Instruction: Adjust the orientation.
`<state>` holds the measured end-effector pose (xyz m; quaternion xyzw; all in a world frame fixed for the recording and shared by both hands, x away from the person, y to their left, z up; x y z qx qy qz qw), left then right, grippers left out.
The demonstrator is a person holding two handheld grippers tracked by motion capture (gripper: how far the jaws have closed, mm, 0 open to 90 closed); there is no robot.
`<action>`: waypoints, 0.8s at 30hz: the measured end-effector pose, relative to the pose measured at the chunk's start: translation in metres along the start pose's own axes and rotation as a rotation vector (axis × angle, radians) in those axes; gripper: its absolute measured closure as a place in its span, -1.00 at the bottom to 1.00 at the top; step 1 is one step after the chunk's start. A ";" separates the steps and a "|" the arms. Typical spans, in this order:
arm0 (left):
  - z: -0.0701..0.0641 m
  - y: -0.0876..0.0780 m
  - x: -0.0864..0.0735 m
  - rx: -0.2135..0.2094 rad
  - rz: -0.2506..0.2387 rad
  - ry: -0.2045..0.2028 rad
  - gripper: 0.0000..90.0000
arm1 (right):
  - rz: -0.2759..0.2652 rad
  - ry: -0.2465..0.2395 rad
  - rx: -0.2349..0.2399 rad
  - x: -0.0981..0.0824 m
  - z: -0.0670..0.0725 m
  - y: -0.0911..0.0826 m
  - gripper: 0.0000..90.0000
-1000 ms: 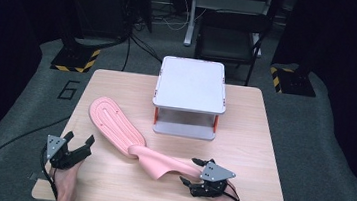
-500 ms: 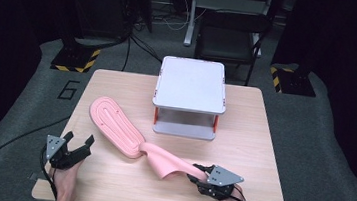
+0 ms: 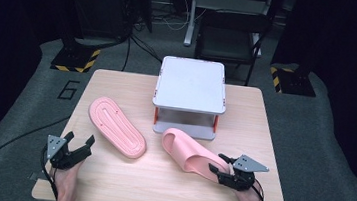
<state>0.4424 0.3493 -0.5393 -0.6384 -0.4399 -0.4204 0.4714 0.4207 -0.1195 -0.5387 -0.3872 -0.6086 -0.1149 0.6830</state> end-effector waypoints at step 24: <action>0.002 0.001 -0.002 0.000 0.006 -0.004 -0.65 | 0.059 -0.005 -0.080 -0.021 -0.027 0.008 -0.27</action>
Point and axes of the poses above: each handheld gripper's, and its own axes: y roughly forward along the jaws, x roughly out of its top, z roughly to its left, the point moved 10 cm from there along y, roughly forward along the jaws, and after that the axes turned 3 degrees about -y, right-handed, at the moved point
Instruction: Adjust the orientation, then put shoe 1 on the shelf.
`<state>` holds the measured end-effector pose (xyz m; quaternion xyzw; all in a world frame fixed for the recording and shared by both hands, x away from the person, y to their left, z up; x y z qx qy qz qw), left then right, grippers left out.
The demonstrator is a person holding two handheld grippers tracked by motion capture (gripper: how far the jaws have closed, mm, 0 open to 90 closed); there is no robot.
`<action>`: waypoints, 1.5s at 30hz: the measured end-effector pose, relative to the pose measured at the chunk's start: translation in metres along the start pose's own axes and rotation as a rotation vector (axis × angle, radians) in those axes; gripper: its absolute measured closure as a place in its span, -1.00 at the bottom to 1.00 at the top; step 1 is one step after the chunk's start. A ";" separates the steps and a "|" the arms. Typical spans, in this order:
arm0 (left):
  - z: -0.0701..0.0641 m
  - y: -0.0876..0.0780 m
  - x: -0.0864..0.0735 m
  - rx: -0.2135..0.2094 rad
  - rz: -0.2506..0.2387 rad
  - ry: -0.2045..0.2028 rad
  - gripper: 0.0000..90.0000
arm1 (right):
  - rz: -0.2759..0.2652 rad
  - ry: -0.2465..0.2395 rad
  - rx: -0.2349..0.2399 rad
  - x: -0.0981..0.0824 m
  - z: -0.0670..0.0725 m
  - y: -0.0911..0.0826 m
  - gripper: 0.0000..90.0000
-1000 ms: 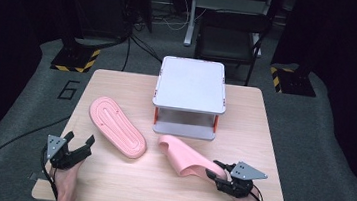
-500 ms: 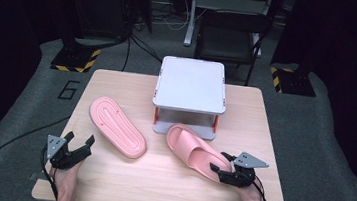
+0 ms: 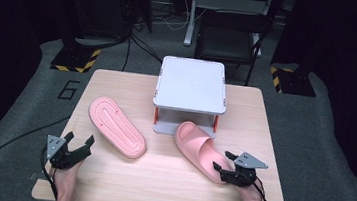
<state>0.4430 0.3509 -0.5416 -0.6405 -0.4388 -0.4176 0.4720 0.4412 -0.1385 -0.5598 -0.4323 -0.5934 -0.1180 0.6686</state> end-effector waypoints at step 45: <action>-0.003 0.001 0.000 -0.011 0.007 0.020 -0.64 | 0.020 -0.071 0.004 0.044 -0.008 0.052 0.15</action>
Point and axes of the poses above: each handheld gripper's, and its own axes: y roughly forward along the jaws, x roughly out of its top, z roughly to its left, the point moved 10 cm from there along y, roughly forward along the jaws, and after that the axes turned 3 degrees about -y, right-handed, at the moved point
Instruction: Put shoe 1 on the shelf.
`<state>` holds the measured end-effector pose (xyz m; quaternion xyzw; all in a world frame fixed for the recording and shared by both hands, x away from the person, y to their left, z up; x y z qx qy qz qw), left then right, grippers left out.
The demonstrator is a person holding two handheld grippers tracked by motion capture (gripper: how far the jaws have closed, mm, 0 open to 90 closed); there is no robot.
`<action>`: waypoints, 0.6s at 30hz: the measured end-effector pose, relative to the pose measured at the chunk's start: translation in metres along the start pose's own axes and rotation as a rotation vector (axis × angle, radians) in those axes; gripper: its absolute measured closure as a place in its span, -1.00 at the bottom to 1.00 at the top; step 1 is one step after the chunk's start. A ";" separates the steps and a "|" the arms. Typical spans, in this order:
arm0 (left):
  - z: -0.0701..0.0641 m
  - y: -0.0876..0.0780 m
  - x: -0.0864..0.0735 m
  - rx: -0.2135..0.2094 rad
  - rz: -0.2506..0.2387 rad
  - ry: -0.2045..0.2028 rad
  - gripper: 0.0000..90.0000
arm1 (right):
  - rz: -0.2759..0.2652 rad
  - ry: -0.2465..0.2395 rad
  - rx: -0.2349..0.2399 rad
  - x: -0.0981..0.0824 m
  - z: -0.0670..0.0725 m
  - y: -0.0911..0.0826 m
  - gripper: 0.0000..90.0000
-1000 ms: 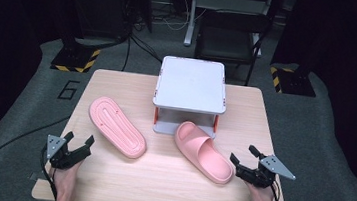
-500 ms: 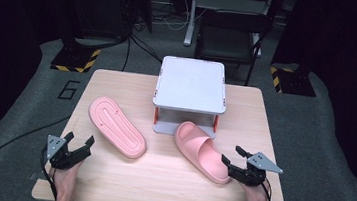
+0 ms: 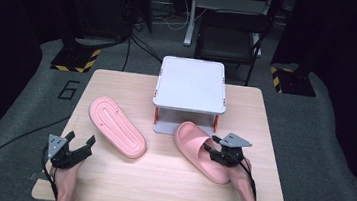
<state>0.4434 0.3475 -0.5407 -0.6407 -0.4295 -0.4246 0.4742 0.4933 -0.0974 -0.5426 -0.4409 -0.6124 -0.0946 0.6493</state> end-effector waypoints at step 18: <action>-0.001 0.000 0.000 -0.005 0.001 0.000 -0.64 | 0.025 -0.046 -0.026 0.019 0.008 0.021 0.85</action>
Point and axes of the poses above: each handheld gripper's, and its own axes: y roughly forward along the jaws, x roughly out of its top, z roughly to its left, the point moved 10 cm from there along y, roughly forward along the jaws, and after that the axes turned 3 degrees about -y, right-handed, at the moved point
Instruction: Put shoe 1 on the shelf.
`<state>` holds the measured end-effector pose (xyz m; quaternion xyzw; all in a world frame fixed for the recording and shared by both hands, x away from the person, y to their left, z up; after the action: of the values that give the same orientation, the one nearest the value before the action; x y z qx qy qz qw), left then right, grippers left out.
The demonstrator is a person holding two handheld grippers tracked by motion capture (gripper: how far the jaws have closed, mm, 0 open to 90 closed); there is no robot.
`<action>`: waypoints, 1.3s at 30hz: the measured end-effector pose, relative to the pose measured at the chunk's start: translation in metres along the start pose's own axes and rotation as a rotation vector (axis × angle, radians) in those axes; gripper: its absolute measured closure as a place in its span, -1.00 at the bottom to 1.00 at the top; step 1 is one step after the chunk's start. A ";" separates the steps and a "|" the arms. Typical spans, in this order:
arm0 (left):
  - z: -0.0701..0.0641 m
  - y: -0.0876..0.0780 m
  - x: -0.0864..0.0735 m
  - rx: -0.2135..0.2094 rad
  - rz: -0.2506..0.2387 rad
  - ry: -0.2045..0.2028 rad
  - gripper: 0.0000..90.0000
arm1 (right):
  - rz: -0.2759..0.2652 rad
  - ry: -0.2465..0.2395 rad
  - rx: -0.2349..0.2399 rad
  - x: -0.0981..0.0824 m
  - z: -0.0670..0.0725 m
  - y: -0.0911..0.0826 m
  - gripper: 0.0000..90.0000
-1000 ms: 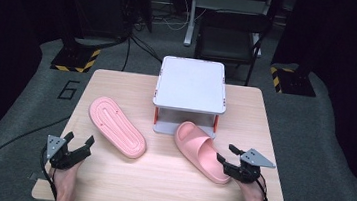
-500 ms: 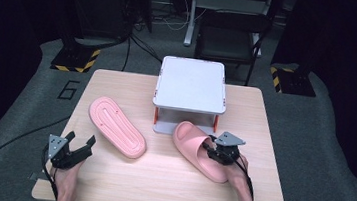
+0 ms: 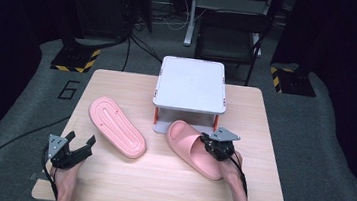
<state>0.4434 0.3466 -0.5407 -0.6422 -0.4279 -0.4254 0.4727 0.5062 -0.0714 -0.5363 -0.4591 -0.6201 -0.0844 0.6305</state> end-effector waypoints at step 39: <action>-0.193 0.049 0.097 -0.507 0.056 0.240 -0.37 | -0.042 0.172 -0.022 -0.004 0.014 -0.024 -0.35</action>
<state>0.4893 0.1639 -0.4234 -0.6967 -0.2310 -0.5785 0.3558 0.4795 -0.0769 -0.5307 -0.4442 -0.5721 -0.1435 0.6744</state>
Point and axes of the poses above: each handheld gripper's, and its own axes: y roughly forward along the jaws, x roughly out of its top, z roughly to its left, the point moved 10 cm from there along y, roughly forward along the jaws, and after that the axes turned 3 degrees about -y, right-handed, at the moved point
